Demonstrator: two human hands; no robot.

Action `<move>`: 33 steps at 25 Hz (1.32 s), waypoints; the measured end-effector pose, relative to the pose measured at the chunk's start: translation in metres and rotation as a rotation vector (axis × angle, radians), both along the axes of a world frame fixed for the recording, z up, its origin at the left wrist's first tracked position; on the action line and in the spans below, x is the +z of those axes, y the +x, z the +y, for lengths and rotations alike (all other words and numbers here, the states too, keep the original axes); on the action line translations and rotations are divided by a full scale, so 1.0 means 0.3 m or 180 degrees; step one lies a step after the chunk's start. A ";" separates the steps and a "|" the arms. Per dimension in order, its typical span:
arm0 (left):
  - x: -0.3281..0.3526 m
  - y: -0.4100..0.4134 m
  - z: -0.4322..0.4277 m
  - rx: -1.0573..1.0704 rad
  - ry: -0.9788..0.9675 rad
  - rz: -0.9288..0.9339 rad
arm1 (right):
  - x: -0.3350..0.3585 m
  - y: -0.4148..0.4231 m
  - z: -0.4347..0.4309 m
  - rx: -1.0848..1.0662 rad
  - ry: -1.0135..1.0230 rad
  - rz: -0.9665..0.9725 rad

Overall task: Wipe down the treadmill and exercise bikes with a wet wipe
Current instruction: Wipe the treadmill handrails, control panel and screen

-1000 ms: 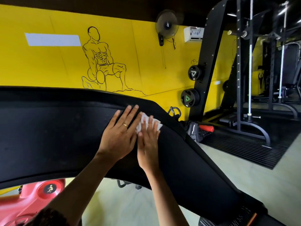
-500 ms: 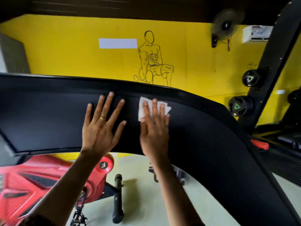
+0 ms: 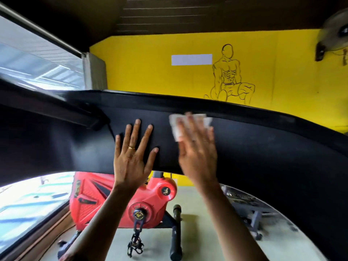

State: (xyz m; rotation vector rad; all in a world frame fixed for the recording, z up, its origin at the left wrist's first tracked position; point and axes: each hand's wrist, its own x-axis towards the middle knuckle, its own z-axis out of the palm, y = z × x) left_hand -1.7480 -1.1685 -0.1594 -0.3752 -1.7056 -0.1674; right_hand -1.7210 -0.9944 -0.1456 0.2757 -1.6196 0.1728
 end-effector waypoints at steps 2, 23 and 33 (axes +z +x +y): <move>-0.015 0.004 -0.083 0.0082 0.0078 -0.0081 | 0.006 -0.005 0.008 -0.0057 -0.0737 0.0082; -0.055 0.031 -0.192 -0.0926 0.0966 -0.1015 | -0.122 0.002 -0.067 0.0232 0.0696 -0.0398; -0.067 0.037 -0.198 -0.0639 0.1064 -0.1235 | -0.020 -0.053 -0.302 0.1035 0.0912 -0.0565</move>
